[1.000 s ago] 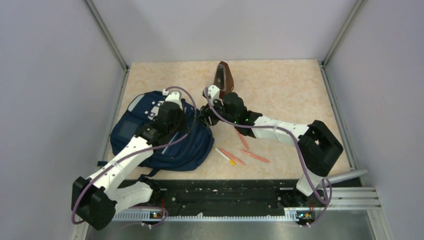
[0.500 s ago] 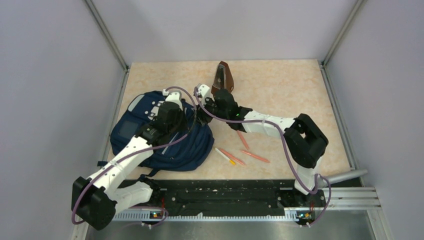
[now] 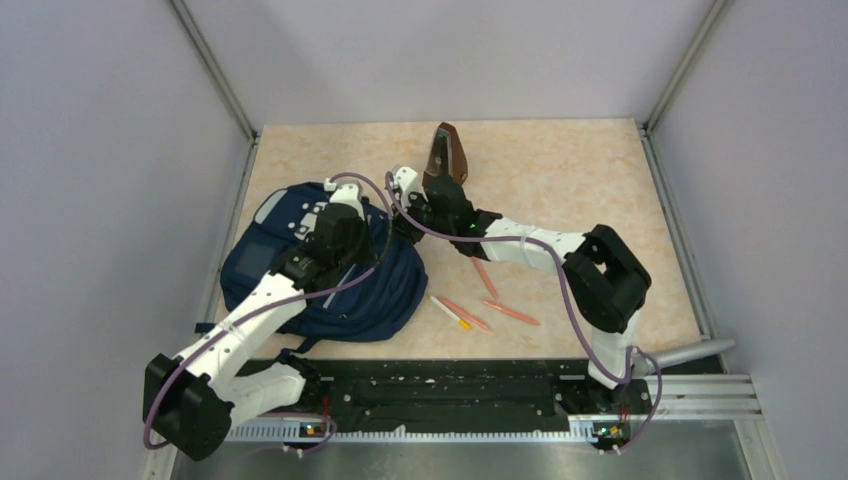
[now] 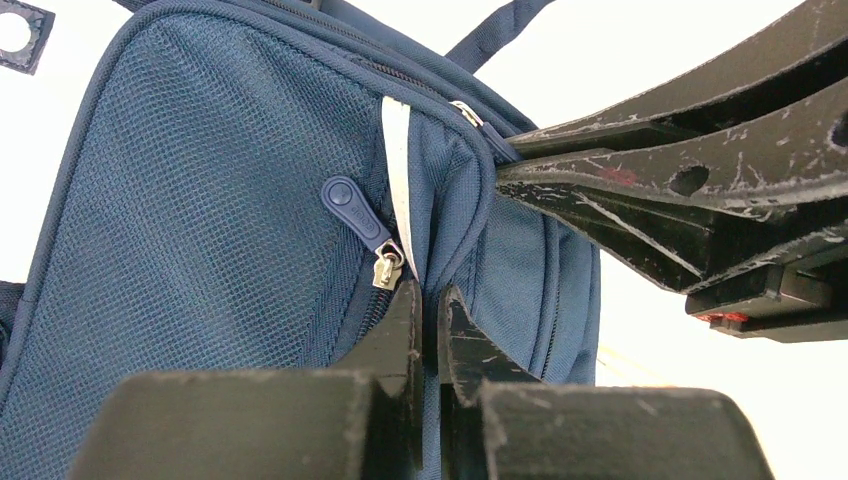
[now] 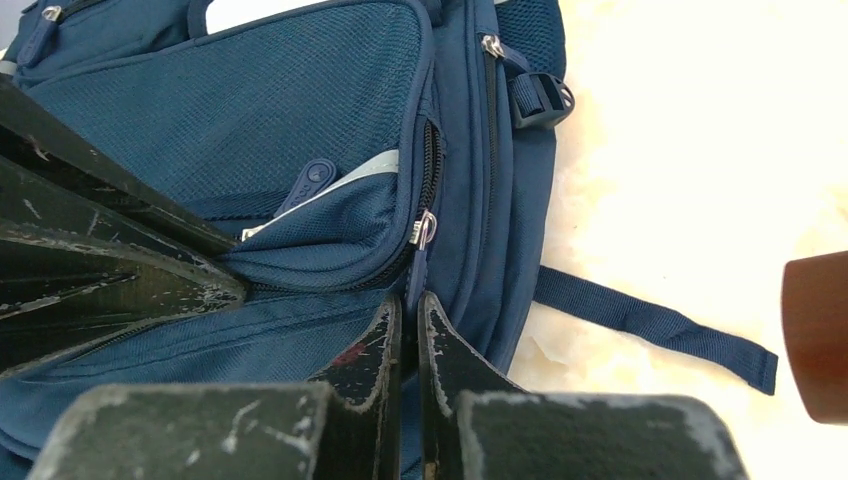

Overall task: Pack the student bag
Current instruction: Unzip the student bag at the center of the board.

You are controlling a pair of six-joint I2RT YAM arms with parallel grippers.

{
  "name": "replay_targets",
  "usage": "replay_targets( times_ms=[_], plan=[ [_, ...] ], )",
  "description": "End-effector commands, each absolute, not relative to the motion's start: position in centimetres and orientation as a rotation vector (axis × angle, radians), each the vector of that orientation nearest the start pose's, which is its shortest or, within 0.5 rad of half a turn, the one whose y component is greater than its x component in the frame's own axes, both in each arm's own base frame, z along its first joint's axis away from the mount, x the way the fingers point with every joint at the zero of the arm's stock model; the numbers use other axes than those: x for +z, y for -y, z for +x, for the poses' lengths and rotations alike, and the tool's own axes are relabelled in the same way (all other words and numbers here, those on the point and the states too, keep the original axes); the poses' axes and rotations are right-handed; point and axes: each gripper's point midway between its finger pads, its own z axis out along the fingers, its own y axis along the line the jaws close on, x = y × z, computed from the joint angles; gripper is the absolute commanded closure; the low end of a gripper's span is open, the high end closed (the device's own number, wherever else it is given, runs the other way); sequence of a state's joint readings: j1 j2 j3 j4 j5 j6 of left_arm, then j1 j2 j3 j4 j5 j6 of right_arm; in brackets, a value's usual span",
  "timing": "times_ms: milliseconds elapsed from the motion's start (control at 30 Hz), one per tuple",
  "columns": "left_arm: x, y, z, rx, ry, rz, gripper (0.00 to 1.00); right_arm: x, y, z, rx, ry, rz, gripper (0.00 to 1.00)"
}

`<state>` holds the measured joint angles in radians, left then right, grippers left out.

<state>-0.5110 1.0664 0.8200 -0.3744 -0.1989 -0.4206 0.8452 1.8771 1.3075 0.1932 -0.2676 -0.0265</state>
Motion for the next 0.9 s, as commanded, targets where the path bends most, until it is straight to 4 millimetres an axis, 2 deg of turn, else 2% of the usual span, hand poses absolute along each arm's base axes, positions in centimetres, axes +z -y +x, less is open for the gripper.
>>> replay_targets(
  times_ms=[0, 367, 467, 633, 733, 800, 867],
  plan=[
    [19.7, 15.9, 30.2, -0.42, -2.089, -0.026, 1.0, 17.4, -44.7, 32.4, 0.817, -1.659, -1.03, 1.0],
    [19.1, 16.4, 31.8, -0.427, -2.08, -0.066, 1.0, 19.3, -44.6, 27.5, 0.862, -1.615, -1.025, 1.0],
    [18.6, 16.6, 32.0, -0.435, -2.088, -0.065, 1.0, 19.5, -44.5, 26.8, 0.865, -1.611, -1.031, 1.0],
    [18.3, 17.2, 32.4, -0.464, -2.086, -0.068, 1.0, 18.8, -44.8, 25.4, 0.922, -1.645, -1.026, 1.0],
    [18.5, 17.4, 32.5, -0.469, -2.088, -0.056, 0.99, 18.5, -44.6, 25.7, 0.914, -1.676, -0.97, 1.0],
    [18.6, 17.0, 32.1, -0.453, -2.088, -0.05, 0.88, 18.4, -44.1, 26.8, 0.863, -1.715, -0.898, 1.0],
    [18.6, 16.5, 31.4, -0.437, -2.095, -0.039, 0.68, 18.5, -43.4, 28.2, 0.8, -1.748, -0.835, 1.0]
  ],
)
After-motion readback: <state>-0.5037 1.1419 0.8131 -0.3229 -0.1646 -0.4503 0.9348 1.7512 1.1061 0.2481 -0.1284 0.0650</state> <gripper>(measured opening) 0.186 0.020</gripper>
